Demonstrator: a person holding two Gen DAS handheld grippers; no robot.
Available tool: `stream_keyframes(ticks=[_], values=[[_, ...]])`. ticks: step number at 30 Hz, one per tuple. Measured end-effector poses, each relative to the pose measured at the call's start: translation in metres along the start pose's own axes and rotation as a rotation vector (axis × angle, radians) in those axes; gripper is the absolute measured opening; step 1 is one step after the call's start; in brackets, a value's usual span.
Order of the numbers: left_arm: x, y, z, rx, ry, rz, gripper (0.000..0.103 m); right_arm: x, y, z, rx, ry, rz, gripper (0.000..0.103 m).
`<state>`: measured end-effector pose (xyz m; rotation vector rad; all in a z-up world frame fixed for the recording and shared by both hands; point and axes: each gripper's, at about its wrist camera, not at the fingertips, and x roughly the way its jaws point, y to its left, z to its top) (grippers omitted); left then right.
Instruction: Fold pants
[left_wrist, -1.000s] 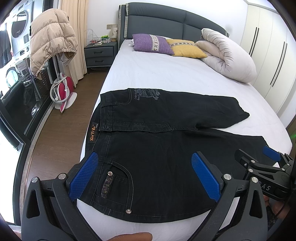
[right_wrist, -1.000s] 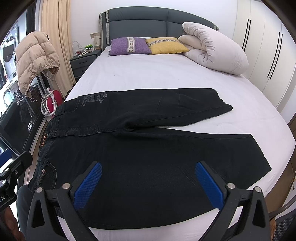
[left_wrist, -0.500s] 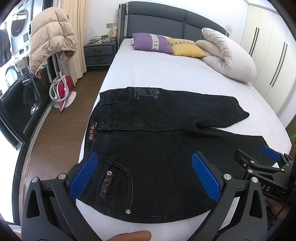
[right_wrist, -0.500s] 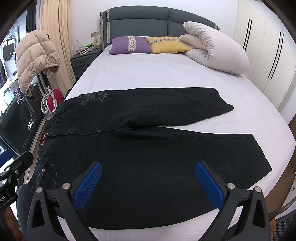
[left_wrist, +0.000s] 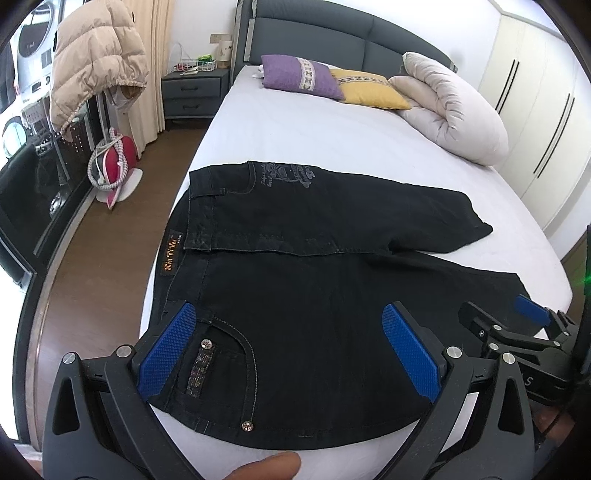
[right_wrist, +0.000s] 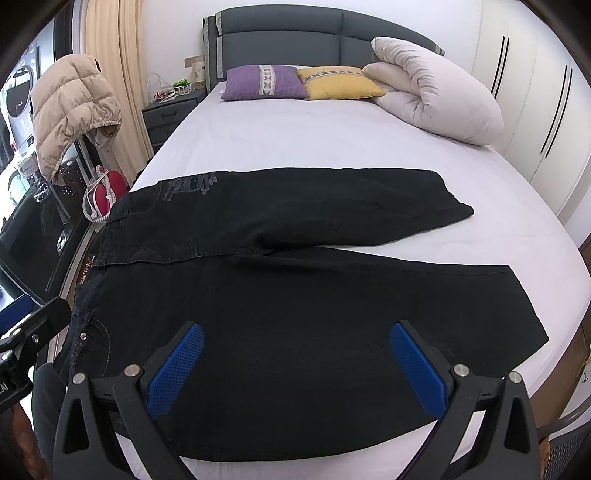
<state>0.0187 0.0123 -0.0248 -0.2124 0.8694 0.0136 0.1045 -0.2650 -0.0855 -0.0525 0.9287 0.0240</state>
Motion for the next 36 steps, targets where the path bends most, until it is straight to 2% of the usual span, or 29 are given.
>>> stream_keyframes(ticks=[5,7,8,12,15,17,19,23,26,29,32,35,36], values=[[0.013,0.004,0.006,0.017,-0.004,-0.113,0.103,0.009,0.001,0.004,-0.010,0.018,0.012,0.103],[0.024,0.002,0.011,0.043,0.024,-0.198,0.103,0.014,0.000,0.007,-0.013,0.024,0.030,0.103],[0.029,0.000,0.013,0.051,0.046,-0.214,0.103,0.017,0.000,0.008,-0.014,0.026,0.041,0.103],[0.050,-0.006,0.021,0.102,0.079,-0.166,0.103,0.027,-0.004,0.018,-0.032,0.031,0.117,0.103],[0.071,0.005,0.039,0.075,0.102,-0.179,0.103,0.040,-0.010,0.034,-0.058,0.036,0.194,0.103],[0.079,0.017,0.054,0.079,0.082,-0.168,0.103,0.049,-0.015,0.050,-0.078,0.040,0.238,0.103],[0.097,0.027,0.083,0.128,0.057,-0.114,0.103,0.058,-0.020,0.064,-0.103,0.032,0.264,0.103],[0.144,0.037,0.141,0.257,0.063,-0.098,0.103,0.075,-0.027,0.099,-0.209,-0.010,0.290,0.096],[0.195,0.054,0.192,0.276,0.121,-0.163,0.103,0.088,-0.027,0.117,-0.315,-0.025,0.312,0.085],[0.240,0.063,0.224,0.309,0.198,-0.220,0.103,0.105,-0.028,0.130,-0.390,-0.002,0.362,0.078],[0.279,0.059,0.236,0.392,0.271,-0.218,0.102,0.121,-0.029,0.138,-0.447,0.030,0.423,0.077],[0.310,0.064,0.239,0.404,0.330,-0.237,0.101,0.137,-0.028,0.146,-0.485,0.043,0.443,0.074],[0.320,0.068,0.239,0.404,0.358,-0.237,0.094,0.143,-0.029,0.148,-0.486,0.054,0.451,0.073]])
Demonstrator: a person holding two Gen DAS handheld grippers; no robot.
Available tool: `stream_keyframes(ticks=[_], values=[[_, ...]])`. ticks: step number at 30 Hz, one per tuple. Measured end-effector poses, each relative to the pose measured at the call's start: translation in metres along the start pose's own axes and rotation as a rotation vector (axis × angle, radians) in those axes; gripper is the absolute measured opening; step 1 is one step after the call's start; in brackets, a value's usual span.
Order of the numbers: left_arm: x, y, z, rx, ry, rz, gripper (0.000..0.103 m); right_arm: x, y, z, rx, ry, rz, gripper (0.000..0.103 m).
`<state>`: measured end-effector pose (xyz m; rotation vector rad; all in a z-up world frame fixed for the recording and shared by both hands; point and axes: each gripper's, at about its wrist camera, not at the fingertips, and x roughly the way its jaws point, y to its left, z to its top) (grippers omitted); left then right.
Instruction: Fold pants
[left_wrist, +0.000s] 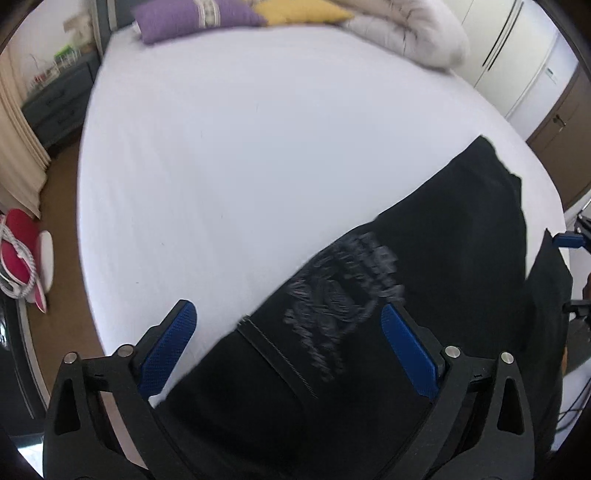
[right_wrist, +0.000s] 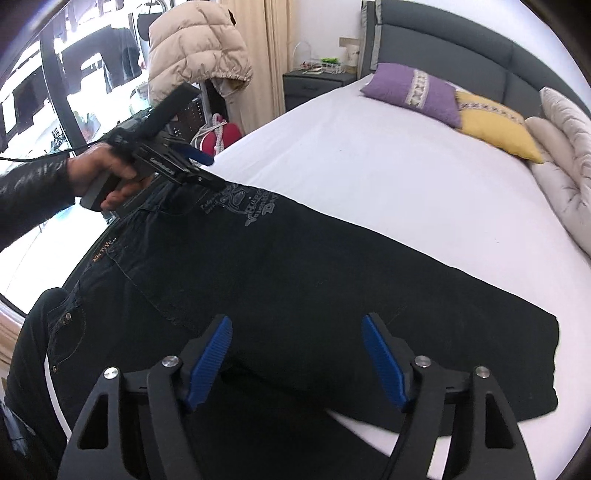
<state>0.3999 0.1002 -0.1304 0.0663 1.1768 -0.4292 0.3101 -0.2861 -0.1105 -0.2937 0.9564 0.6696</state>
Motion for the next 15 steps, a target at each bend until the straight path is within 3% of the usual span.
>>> stream_keyframes(ticks=[1,2,6,7,8,11,15], values=[[0.011,0.006,0.001,0.001,0.037,-0.004,0.088,0.007,-0.005,0.004,-0.002,0.012,0.010,0.072],[0.020,0.010,0.000,0.012,0.076,-0.005,0.068,0.009,-0.009,0.005,-0.004,0.018,0.017,0.069],[0.024,0.017,0.000,0.045,0.097,-0.011,0.047,0.025,-0.017,0.022,-0.030,0.038,0.055,0.063],[0.024,0.017,0.001,0.053,0.103,0.004,0.036,0.031,-0.018,0.028,-0.041,0.037,0.066,0.062],[0.023,0.016,0.001,0.071,0.103,0.031,0.013,0.035,-0.017,0.033,-0.047,0.037,0.072,0.060],[0.018,0.009,0.000,0.114,0.075,0.067,0.007,0.050,-0.016,0.052,-0.061,0.043,0.090,0.057],[-0.009,-0.001,-0.012,0.147,-0.031,0.108,0.007,0.070,-0.007,0.071,-0.140,0.068,0.103,0.053]])
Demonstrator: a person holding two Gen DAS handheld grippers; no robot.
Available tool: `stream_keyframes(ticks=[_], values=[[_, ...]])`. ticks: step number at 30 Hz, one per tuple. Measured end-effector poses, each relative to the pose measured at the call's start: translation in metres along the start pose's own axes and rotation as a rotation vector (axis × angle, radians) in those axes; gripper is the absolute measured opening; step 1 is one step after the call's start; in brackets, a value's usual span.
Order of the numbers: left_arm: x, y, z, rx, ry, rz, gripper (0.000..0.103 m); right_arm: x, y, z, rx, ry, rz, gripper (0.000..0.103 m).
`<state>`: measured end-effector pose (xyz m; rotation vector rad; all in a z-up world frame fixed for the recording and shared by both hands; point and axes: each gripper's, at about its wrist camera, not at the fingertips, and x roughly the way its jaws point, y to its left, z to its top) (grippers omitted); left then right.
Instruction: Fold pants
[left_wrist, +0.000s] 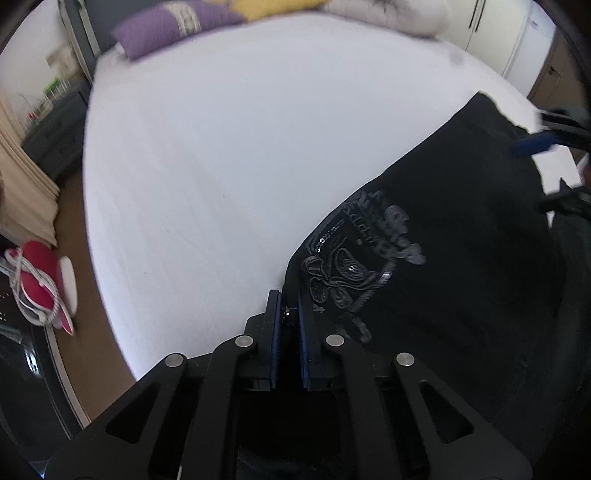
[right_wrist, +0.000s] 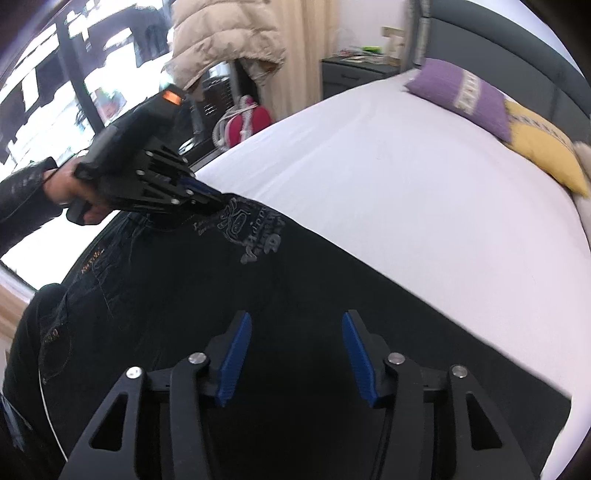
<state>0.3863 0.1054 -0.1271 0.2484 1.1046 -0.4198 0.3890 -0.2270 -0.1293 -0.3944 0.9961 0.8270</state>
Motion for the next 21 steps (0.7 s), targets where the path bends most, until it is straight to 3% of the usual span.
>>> stream_keyframes(ticks=[4,8,13,14,15,17,21], values=[[-0.047,-0.014,-0.026,0.009,-0.116,0.010,0.007,0.024,-0.003,0.022,-0.073,0.051,-0.017,0.051],[-0.068,-0.025,-0.041,0.039,-0.173,0.016,0.007,0.041,-0.001,0.038,-0.164,0.074,-0.049,0.051],[-0.066,-0.044,-0.058,0.035,-0.206,0.009,0.007,0.059,-0.005,0.052,-0.203,0.111,-0.033,0.051],[-0.067,-0.044,-0.060,0.033,-0.208,0.006,0.007,0.067,-0.006,0.052,-0.213,0.138,-0.042,0.044],[-0.076,-0.054,-0.067,0.031,-0.210,0.005,0.007,0.072,-0.006,0.052,-0.217,0.160,-0.048,0.026],[-0.075,-0.053,-0.063,0.024,-0.213,0.004,0.007,0.082,-0.010,0.049,-0.203,0.199,-0.048,0.011],[-0.077,-0.055,-0.062,0.002,-0.216,0.000,0.007,0.069,-0.009,0.042,-0.123,0.161,-0.011,0.006]])
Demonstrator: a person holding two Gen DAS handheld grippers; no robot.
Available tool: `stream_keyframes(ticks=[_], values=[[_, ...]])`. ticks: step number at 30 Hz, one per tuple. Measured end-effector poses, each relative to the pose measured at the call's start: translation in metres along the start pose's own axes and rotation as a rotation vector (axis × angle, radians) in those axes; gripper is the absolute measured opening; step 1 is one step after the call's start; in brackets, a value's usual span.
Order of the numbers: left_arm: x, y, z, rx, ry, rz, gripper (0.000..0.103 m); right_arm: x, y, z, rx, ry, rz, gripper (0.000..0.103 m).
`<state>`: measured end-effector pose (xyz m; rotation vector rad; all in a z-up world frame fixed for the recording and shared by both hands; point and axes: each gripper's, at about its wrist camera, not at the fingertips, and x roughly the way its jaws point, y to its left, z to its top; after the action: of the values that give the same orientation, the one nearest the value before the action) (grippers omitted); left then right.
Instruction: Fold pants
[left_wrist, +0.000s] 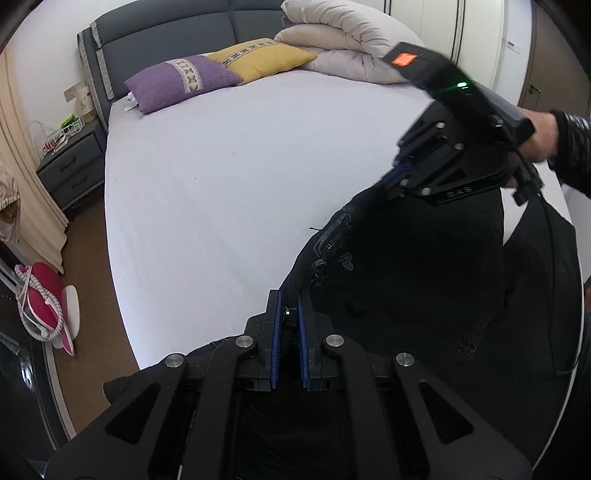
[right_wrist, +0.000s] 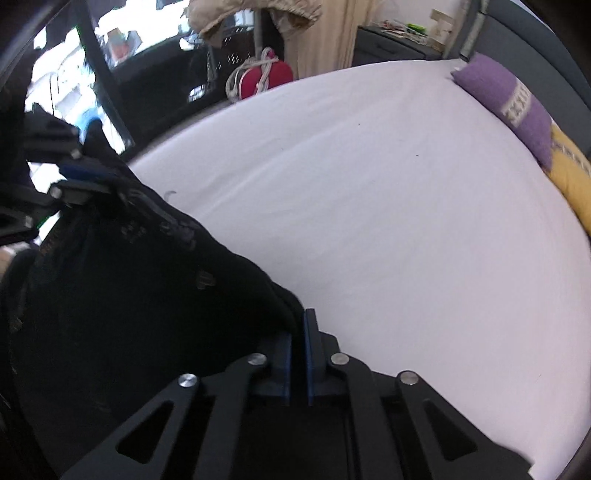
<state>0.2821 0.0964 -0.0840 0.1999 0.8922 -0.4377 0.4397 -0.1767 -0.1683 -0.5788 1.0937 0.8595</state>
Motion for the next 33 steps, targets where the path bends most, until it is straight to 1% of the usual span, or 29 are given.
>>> stream_keyframes(ticks=[4,7,8,11,14,15,16,17,18,20,22,25,28,31,33], values=[[-0.005,0.001,0.000,-0.049,-0.016,-0.035,0.007,-0.023,0.006,-0.013,0.136,-0.081,0.067,0.006],[-0.019,-0.012,-0.011,-0.069,-0.024,-0.063,0.007,-0.036,0.022,-0.025,0.234,-0.128,0.132,0.006],[-0.023,-0.017,-0.014,-0.073,-0.024,-0.070,0.007,-0.037,0.030,-0.028,0.265,-0.143,0.171,0.006],[-0.041,-0.037,-0.032,-0.079,-0.014,-0.083,0.007,-0.040,0.063,-0.046,0.298,-0.161,0.246,0.006],[-0.057,-0.057,-0.053,-0.089,0.002,-0.109,0.007,-0.043,0.097,-0.068,0.280,-0.143,0.263,0.006],[-0.062,-0.064,-0.060,-0.089,0.008,-0.113,0.007,-0.045,0.108,-0.076,0.265,-0.131,0.254,0.006],[-0.071,-0.075,-0.071,-0.073,0.015,-0.118,0.007,-0.046,0.118,-0.083,0.231,-0.117,0.222,0.006],[-0.075,-0.083,-0.077,-0.061,0.020,-0.119,0.007,-0.049,0.134,-0.092,0.170,-0.096,0.167,0.006],[-0.081,-0.092,-0.087,-0.047,0.026,-0.123,0.007,-0.053,0.147,-0.099,0.130,-0.081,0.139,0.006],[-0.093,-0.109,-0.105,-0.033,0.040,-0.151,0.007,-0.064,0.167,-0.114,0.094,-0.065,0.120,0.006],[-0.103,-0.127,-0.125,-0.013,0.063,-0.164,0.007,-0.075,0.194,-0.129,0.022,-0.042,0.068,0.006],[-0.113,-0.152,-0.152,-0.005,0.100,-0.193,0.007,-0.080,0.230,-0.148,-0.068,0.008,0.017,0.006],[-0.118,-0.174,-0.177,0.003,0.139,-0.219,0.007,-0.077,0.269,-0.171,-0.148,0.073,-0.026,0.006],[-0.119,-0.193,-0.196,0.018,0.173,-0.227,0.007,-0.074,0.291,-0.188,-0.171,0.099,-0.065,0.006],[-0.123,-0.201,-0.203,0.019,0.173,-0.235,0.007,-0.075,0.302,-0.194,-0.166,0.102,-0.092,0.006]])
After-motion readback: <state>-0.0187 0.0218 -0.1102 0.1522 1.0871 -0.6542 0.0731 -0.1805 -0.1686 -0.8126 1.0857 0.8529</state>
